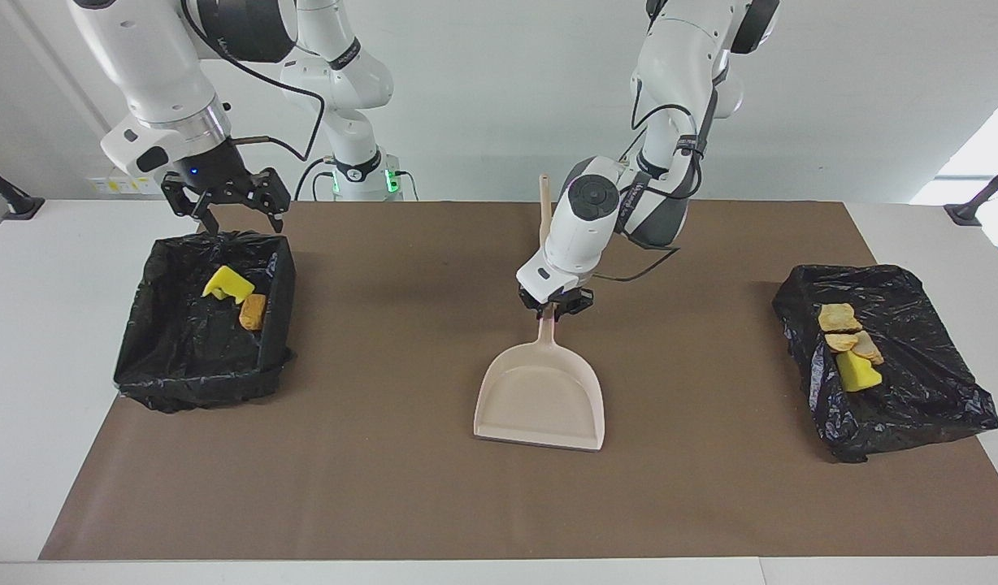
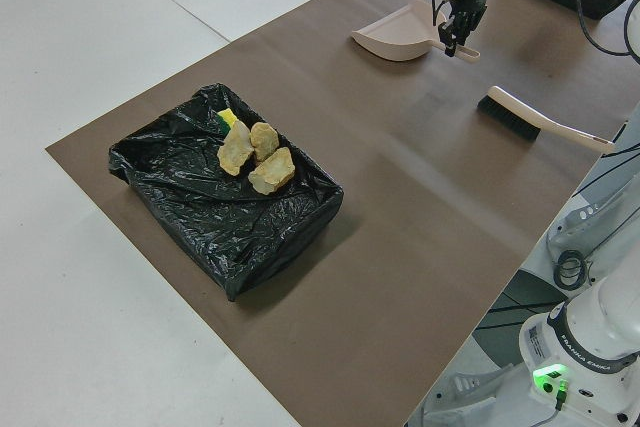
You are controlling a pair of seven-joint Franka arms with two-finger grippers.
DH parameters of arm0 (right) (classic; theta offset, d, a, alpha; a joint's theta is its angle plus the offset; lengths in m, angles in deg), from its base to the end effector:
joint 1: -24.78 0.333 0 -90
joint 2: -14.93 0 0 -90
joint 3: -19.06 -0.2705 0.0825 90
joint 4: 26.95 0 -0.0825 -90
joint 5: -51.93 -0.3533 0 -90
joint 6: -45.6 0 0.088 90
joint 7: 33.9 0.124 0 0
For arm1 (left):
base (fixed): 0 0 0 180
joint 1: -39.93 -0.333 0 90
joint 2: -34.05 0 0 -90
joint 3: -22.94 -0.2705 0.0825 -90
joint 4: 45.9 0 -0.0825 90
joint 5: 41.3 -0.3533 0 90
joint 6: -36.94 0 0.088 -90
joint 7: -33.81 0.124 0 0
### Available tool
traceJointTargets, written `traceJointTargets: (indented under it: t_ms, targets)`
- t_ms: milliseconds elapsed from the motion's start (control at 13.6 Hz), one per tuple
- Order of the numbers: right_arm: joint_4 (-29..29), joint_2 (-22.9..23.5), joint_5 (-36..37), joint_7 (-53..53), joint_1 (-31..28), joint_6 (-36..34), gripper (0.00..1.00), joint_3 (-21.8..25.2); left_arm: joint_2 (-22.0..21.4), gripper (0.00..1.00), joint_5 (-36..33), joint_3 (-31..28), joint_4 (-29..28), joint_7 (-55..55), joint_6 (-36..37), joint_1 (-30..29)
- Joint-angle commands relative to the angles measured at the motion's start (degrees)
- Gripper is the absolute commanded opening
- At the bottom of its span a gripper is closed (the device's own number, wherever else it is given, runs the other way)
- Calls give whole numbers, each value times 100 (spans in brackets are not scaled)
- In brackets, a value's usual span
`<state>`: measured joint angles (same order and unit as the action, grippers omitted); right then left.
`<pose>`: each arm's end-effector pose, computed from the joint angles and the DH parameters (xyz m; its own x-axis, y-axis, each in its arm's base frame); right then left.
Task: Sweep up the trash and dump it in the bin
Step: 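Lower the dustpan onto the table center with the left gripper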
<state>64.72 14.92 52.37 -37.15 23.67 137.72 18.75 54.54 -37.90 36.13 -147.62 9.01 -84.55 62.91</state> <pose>0.5269 -0.0083 0.5525 0.9990 0.0430 0.0076 0.0430 -0.9990 0.0081 0.4878 -0.3519 0.3195 0.9859 -0.1560 -0.0610 -0.1483 -0.9822 0.1150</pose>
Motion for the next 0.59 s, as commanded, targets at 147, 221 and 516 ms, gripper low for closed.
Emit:
traceJointTargets:
  t_ms: [147, 221, 516]
  targets:
    - [141, -122, -88, 44, 14, 7, 100, -57, -98, 40, 293, -115, -217, -270, -288, 101]
    - [149, -122, -88, 70, 23, -2, 100, -57, -98, 99, 293, -124, -217, -218, -279, 101]
    - [150, -131, -141, 114, 23, -19, 100, -66, -264, 100, 284, -185, -199, -139, -147, -48]
